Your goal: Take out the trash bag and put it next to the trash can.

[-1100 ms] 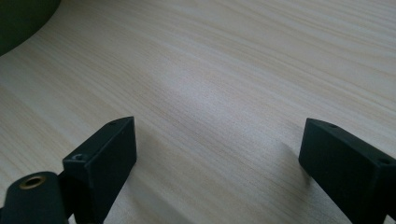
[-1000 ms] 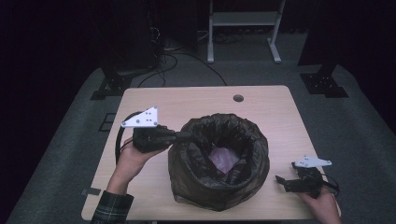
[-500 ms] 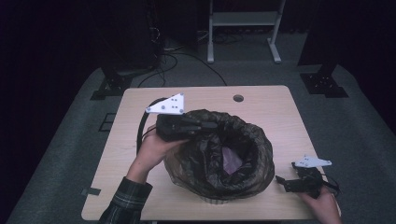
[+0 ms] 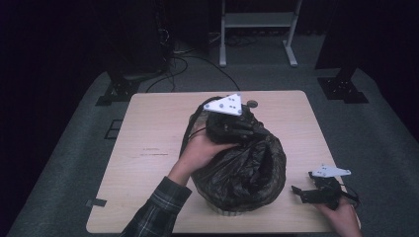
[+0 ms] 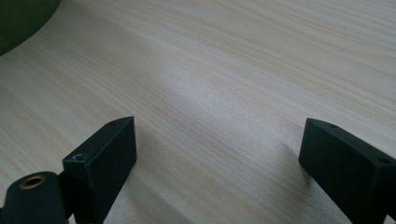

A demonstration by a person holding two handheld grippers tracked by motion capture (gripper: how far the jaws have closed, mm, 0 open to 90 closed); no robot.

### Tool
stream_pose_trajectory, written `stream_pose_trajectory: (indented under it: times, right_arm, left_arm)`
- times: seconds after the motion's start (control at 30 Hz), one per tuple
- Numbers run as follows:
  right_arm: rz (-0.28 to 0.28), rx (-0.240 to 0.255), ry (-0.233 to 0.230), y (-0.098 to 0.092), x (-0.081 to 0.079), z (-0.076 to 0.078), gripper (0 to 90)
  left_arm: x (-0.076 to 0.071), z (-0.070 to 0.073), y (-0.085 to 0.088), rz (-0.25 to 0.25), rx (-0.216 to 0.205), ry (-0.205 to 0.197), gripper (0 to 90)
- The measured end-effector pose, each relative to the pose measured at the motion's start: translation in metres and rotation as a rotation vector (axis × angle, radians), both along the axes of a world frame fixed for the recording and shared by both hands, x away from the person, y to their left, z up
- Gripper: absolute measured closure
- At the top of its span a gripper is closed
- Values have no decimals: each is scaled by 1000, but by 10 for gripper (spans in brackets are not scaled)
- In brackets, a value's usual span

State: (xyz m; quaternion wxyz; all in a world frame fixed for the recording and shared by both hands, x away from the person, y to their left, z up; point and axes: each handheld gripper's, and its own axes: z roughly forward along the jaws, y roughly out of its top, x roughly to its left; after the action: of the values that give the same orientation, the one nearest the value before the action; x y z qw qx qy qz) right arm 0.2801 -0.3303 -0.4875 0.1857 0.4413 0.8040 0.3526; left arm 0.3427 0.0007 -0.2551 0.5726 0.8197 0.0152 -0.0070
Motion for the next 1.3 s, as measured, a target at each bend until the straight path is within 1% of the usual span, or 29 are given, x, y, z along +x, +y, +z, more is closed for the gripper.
stream_pose_trajectory:
  times: [0.03,0.1,0.13,0.17,0.2,0.37,0.43,0.5,0.53,0.6,0.67,0.77,0.8,0.83,0.93,1.0,1.03,1.07,1.1,1.17,1.2,1.23,1.27,1.3]
  right_arm:
    - [0,0,0,0,0,0,100]
    - [0,0,0,0,0,0,100]
    - [-1,0,0,0,0,0,100]
    - [-1,0,0,0,0,0,100]
    - [0,-1,0,0,0,0,100]
    - [-1,0,0,0,0,0,100]
    - [-2,1,1,0,0,0,100]
    - [-2,1,1,0,0,0,100]
    - [-2,1,1,0,0,0,100]
    - [-3,0,1,0,-1,0,101]
    - [-8,1,1,0,-1,0,101]
    - [-16,0,1,0,-2,0,104]
    - [-17,0,0,0,-3,0,113]
    - [-19,4,0,0,-3,0,131]
    - [-11,-6,10,1,-3,2,131]
    - [-10,-4,15,2,-2,2,132]
    - [-10,-4,15,2,-2,2,132]
    - [-6,7,33,2,-2,4,136]
    - [-4,15,37,2,-2,4,140]
    - [1,19,39,2,-1,5,140]
    - [1,19,39,2,-1,5,140]
    - [-2,26,39,2,-2,6,142]
    - [0,31,40,2,-2,7,148]
    - [1,32,38,2,-3,7,150]
  left_arm:
    - [0,0,0,0,0,0,898]
    - [1,-1,-9,-9,9,5,898]
    - [1,-3,-18,-16,21,11,898]
    - [1,-3,-18,-16,21,11,898]
    - [1,-4,-25,-17,40,10,898]
    - [-1,-10,-42,-23,93,11,897]
    - [-3,-12,-47,-27,111,9,897]
    - [-4,-12,-47,-25,115,3,895]
    - [-4,-12,-46,-23,109,2,871]
    - [-5,-10,-42,-22,98,4,805]
    - [-7,-6,-35,-12,79,4,719]
    - [-10,2,-24,-7,42,4,615]
    - [-12,4,-19,-2,29,11,576]
    - [-12,7,-15,3,18,7,541]
    - [-13,14,-2,28,0,5,466]
    - [-14,18,7,45,-15,3,423]
    - [-14,18,7,45,-15,3,396]
    - [-16,22,18,63,-30,3,374]
    - [-16,23,23,67,-37,4,355]
    - [-19,25,35,94,-46,-4,279]
    - [-19,25,35,94,-46,-4,262]
    - [-21,24,47,116,-50,-18,222]
    - [-23,23,53,130,-49,-27,183]
    - [-23,23,53,130,-49,-27,178]
